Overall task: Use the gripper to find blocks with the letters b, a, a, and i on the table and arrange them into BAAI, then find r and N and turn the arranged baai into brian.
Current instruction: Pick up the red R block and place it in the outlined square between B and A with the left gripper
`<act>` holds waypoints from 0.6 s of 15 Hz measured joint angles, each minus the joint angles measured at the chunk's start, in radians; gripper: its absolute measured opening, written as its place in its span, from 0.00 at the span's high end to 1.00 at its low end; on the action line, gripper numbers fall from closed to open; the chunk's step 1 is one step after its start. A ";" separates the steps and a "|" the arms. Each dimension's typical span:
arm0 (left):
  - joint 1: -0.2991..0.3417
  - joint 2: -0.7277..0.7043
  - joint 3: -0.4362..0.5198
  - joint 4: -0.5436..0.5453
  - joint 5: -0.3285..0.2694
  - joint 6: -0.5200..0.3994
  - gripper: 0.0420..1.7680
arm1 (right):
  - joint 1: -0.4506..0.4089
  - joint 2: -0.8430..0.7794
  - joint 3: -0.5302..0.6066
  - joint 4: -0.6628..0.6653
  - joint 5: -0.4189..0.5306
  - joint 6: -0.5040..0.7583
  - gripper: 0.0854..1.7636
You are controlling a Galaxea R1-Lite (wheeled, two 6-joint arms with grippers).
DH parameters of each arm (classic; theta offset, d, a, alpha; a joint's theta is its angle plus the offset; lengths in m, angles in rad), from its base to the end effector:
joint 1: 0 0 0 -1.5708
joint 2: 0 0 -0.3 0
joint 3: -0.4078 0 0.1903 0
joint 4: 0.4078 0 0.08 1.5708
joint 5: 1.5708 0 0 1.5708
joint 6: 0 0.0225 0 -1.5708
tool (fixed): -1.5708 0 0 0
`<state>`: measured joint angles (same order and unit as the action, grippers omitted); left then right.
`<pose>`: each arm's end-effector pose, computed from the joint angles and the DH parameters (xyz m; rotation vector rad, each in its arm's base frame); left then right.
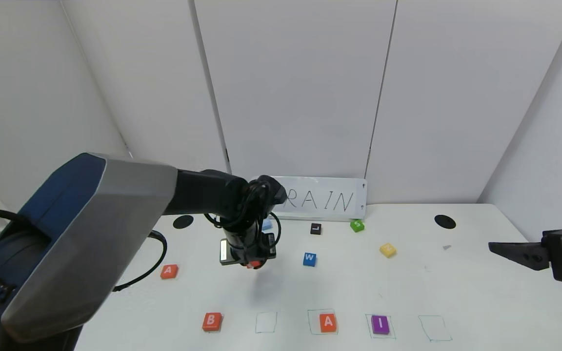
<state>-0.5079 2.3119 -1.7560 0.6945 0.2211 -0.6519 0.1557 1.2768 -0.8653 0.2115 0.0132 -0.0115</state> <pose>0.3719 -0.2013 0.0965 -0.1260 1.1790 0.1387 0.1843 0.0292 0.2266 -0.0555 0.6212 0.1670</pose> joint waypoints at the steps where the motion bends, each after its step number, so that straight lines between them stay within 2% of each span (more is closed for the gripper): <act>1: -0.018 -0.025 0.040 -0.005 0.001 -0.001 0.74 | 0.000 0.001 0.000 0.000 0.000 0.000 0.03; 3: -0.051 -0.068 0.127 -0.051 0.003 -0.004 0.74 | 0.001 0.002 0.000 0.000 0.000 0.000 0.03; 7: -0.124 -0.129 0.321 -0.216 0.009 -0.037 0.74 | 0.000 0.004 0.000 0.000 0.000 0.000 0.03; 9: -0.151 -0.147 0.391 -0.254 0.013 -0.058 0.74 | 0.000 0.005 0.000 0.000 0.000 0.000 0.03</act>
<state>-0.6589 2.1653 -1.3653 0.4409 0.2336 -0.7102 0.1562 1.2815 -0.8649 0.2115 0.0136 -0.0119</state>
